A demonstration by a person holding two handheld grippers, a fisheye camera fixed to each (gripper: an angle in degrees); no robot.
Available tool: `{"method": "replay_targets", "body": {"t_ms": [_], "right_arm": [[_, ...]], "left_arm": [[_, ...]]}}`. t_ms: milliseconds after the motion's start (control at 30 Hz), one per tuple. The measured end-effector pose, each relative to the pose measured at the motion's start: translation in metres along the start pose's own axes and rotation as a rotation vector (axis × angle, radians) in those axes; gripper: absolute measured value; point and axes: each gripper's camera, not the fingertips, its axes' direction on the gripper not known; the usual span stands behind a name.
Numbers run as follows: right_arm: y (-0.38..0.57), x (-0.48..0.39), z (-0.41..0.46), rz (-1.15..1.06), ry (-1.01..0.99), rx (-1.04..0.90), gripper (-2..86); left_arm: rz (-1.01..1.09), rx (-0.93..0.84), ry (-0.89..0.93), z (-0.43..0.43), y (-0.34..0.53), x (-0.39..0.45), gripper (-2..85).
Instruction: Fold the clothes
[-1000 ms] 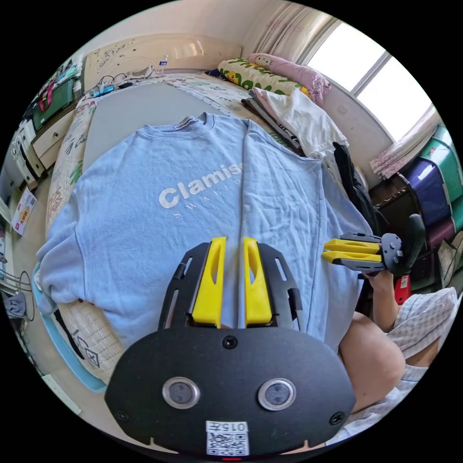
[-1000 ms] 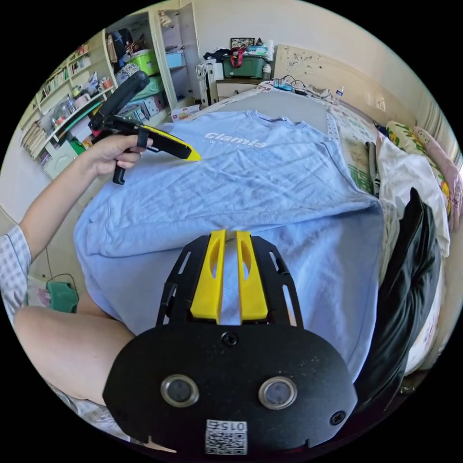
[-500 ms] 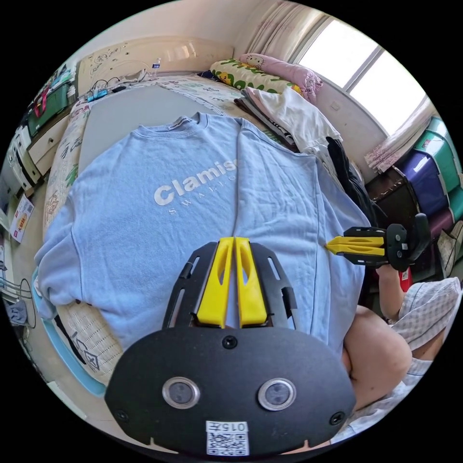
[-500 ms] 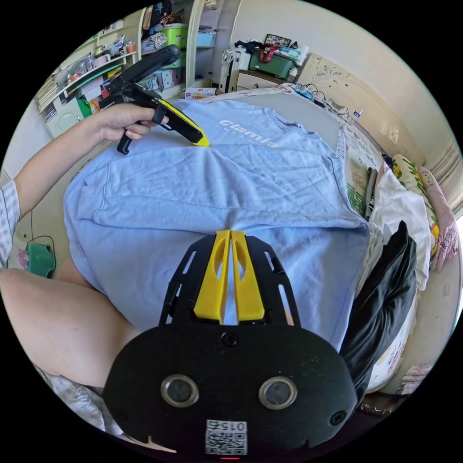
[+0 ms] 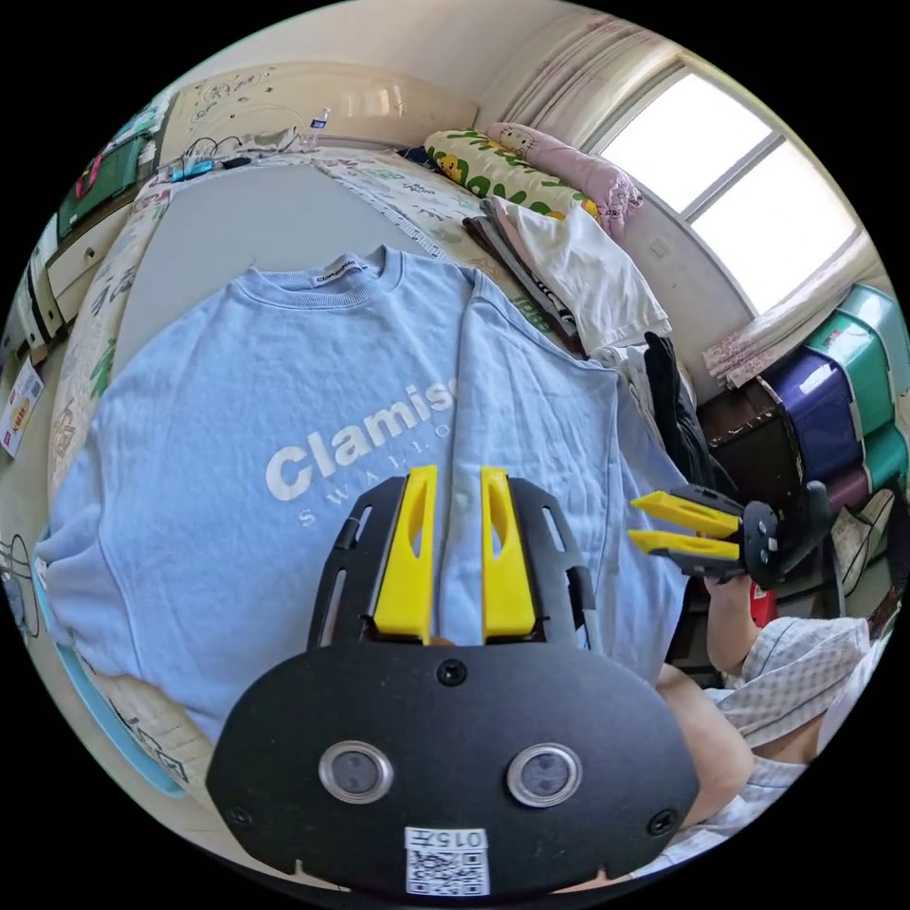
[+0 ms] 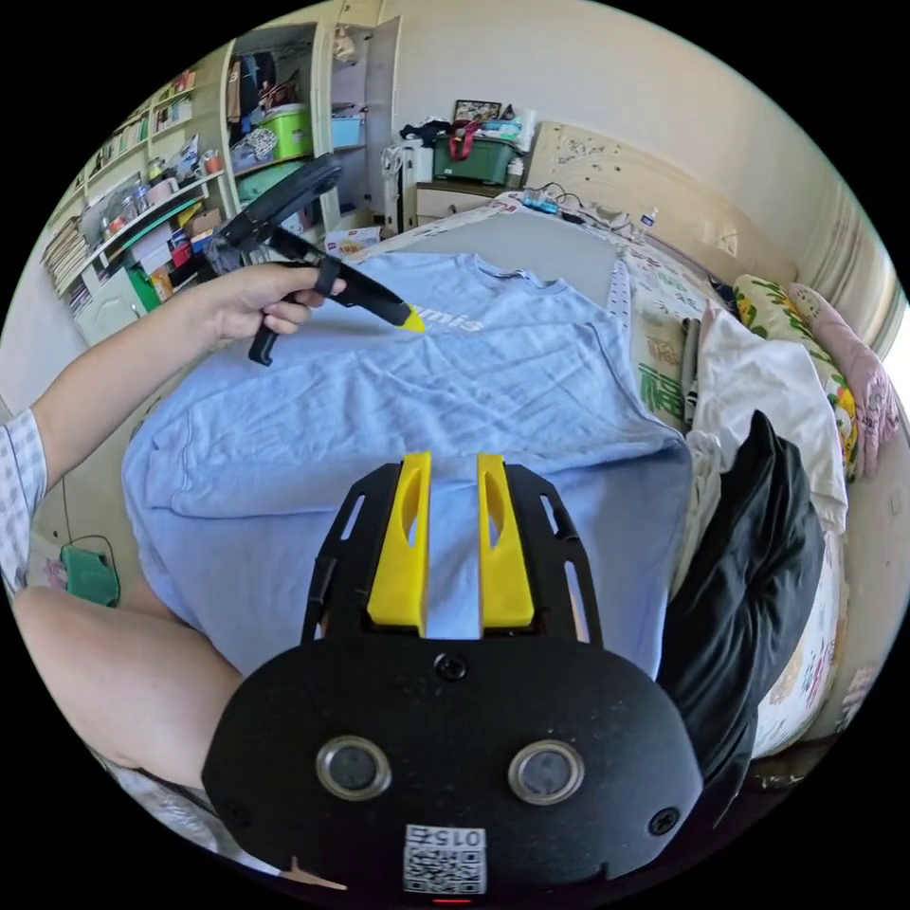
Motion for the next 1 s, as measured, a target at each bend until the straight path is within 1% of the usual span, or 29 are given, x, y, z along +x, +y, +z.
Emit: {"method": "replay_targets", "body": {"t_ms": [133, 167, 267, 333, 400, 533, 633, 667, 700, 733, 800, 833, 900, 933, 967, 1000], "right_arm": [[-0.011, -0.010, 0.018, -0.041, 0.021, -0.107, 0.9], [-0.009, -0.010, 0.016, -0.031, 0.002, -0.088, 0.1], [-0.008, -0.002, 0.008, 0.028, -0.070, -0.097, -0.4], [-0.011, -0.004, 0.004, 0.018, -0.072, -0.126, -0.5], [-0.021, -0.018, 0.001, -0.026, -0.021, -0.154, -0.5], [-0.033, -0.040, -0.002, -0.044, 0.061, -0.153, -0.5], [-0.035, -0.051, -0.018, 0.020, 0.069, -0.126, -0.5], [-0.033, -0.057, -0.028, 0.028, 0.062, -0.085, -0.5], [-0.032, -0.064, -0.034, 0.032, 0.049, -0.050, -0.5], [-0.032, -0.067, -0.035, 0.034, 0.043, -0.040, -0.5], [-0.038, -0.082, -0.024, 0.024, 0.036, -0.062, -0.5], [-0.040, -0.086, -0.018, 0.022, 0.033, -0.080, -0.5], [-0.045, -0.103, -0.011, -0.005, 0.087, -0.073, -0.6], [-0.046, -0.106, -0.011, -0.024, 0.098, -0.076, -0.6], [-0.049, -0.110, -0.011, -0.043, 0.102, -0.085, -0.6], [-0.050, -0.109, -0.011, -0.043, 0.087, -0.088, -0.6]], "left_arm": [[0.038, -0.055, -0.074, 0.004, -0.006, -0.001, 2.1], [0.049, -0.048, -0.081, 0.001, -0.005, -0.002, 1.6], [0.057, -0.035, -0.092, -0.007, -0.003, -0.008, 0.7], [0.066, -0.027, -0.104, -0.013, -0.002, -0.012, 0.3], [0.066, -0.019, -0.107, -0.020, -0.001, -0.018, 0.2], [0.026, 0.021, -0.077, -0.039, 0.007, -0.036, 1.0], [-0.006, 0.162, -0.031, -0.086, 0.035, -0.059, 3.0], [-0.042, 0.247, 0.013, -0.112, 0.055, -0.075, 4.6], [-0.104, 0.341, 0.045, -0.140, 0.078, -0.096, 5.6], [-0.144, 0.388, 0.052, -0.154, 0.091, -0.108, 6.1], [-0.364, 0.592, 0.028, -0.210, 0.151, -0.167, 7.1], [-0.437, 0.642, 0.018, -0.223, 0.168, -0.184, 7.2], [-0.780, 0.806, -0.013, -0.262, 0.242, -0.257, 7.6], [-0.862, 0.841, 0.002, -0.267, 0.261, -0.275, 7.8], [-0.996, 0.895, 0.047, -0.271, 0.293, -0.307, 8.2], [-1.085, 0.904, 0.087, -0.269, 0.316, -0.334, 8.4]]}}
